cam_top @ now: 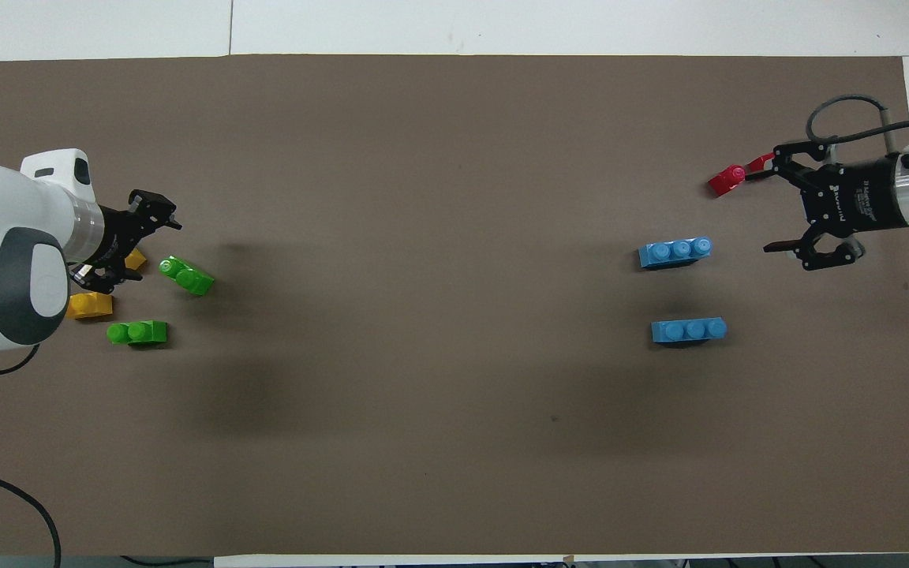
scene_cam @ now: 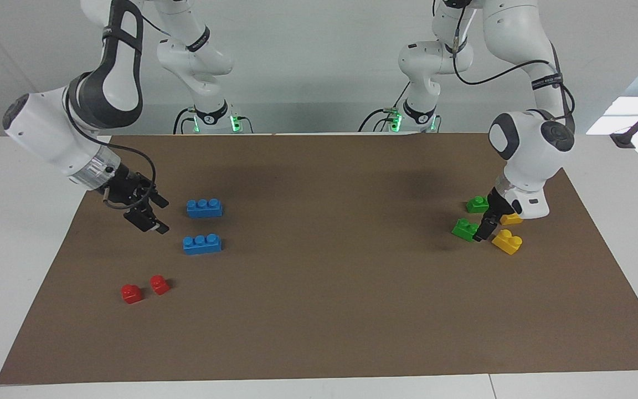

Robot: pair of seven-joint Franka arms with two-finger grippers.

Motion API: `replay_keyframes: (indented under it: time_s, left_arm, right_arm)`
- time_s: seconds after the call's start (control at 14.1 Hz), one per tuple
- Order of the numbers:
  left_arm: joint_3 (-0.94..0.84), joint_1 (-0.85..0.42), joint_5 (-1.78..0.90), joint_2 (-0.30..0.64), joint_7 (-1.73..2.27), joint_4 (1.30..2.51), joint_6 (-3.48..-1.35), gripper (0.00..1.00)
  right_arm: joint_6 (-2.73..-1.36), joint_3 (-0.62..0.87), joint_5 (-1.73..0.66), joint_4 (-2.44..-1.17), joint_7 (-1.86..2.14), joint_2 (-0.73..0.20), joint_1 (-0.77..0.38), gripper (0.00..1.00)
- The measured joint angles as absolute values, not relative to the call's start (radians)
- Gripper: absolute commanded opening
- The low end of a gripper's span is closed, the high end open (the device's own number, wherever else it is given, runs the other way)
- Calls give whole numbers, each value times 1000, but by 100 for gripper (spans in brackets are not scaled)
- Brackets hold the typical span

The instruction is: Remove green block with left arm and hold with right

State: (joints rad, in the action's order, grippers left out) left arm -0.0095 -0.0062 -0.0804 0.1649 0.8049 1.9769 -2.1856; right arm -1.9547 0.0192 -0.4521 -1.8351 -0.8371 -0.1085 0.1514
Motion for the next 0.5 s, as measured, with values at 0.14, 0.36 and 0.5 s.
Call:
replay_keyframes:
  time_s: [0.14, 0.36, 0.5]
  left_arm:
    - [-11, -6, -80, 144, 804, 1927, -2115, 100]
    - [-15, -7, -80, 104, 792, 1911, -2064, 100]
    - [-18, -8, -80, 74, 707, 1910, -2045, 100]
  right_arm:
    - [-1910, 30, -353, -1795, -764, -61, 139, 100]
    - [-1851, 34, -240, -1750, -580, 9, 103, 100]
    - [-1803, 34, -206, -1731, -413, 32, 98, 100]
